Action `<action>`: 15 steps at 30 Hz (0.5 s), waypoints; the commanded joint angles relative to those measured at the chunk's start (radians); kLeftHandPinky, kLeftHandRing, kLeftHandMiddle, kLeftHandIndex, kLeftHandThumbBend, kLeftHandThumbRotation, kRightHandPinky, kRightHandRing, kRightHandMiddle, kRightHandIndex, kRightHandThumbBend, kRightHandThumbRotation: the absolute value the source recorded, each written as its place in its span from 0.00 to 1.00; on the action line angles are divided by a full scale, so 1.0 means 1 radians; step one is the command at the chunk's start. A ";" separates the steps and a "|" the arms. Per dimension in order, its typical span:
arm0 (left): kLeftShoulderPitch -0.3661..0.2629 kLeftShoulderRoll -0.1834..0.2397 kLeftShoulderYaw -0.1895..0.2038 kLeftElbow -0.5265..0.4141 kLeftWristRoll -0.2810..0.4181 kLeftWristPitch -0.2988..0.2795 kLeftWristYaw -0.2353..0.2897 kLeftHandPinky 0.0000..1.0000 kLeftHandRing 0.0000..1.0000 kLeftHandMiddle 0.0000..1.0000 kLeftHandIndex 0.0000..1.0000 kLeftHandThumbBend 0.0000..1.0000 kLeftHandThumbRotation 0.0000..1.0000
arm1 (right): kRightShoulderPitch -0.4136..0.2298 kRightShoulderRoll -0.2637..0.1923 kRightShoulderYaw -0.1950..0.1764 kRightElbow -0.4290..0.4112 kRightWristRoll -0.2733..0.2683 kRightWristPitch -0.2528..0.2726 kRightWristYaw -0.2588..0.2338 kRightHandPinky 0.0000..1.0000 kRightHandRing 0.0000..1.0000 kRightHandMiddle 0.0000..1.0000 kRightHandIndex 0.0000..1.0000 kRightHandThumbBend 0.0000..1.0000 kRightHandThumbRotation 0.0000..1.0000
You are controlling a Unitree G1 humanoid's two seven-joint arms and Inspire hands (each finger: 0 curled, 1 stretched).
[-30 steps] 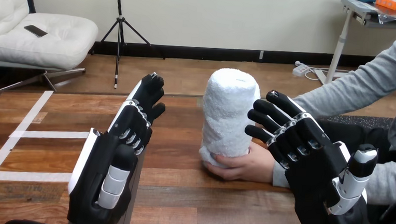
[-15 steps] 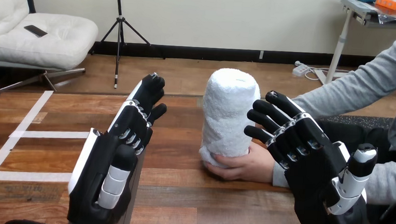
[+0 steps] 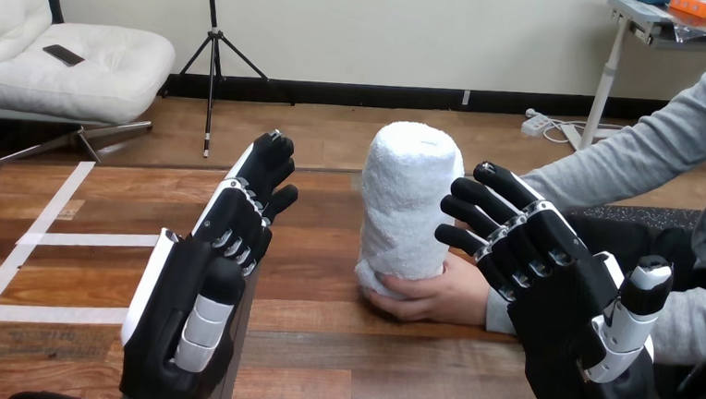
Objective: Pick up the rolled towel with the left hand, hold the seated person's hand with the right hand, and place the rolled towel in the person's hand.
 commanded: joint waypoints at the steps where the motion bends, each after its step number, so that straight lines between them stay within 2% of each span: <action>1: -0.019 -0.006 -0.010 -0.040 0.009 -0.008 0.007 0.93 0.96 0.95 0.93 0.90 0.91 | -0.043 -0.003 -0.013 -0.049 0.009 -0.006 0.003 0.81 0.85 0.83 0.83 0.99 1.00; 15: -0.017 -0.006 -0.014 -0.042 0.002 -0.004 0.006 0.93 0.97 0.95 0.93 0.89 0.91 | -0.043 -0.004 -0.016 -0.050 0.014 0.001 0.004 0.81 0.85 0.83 0.83 1.00 1.00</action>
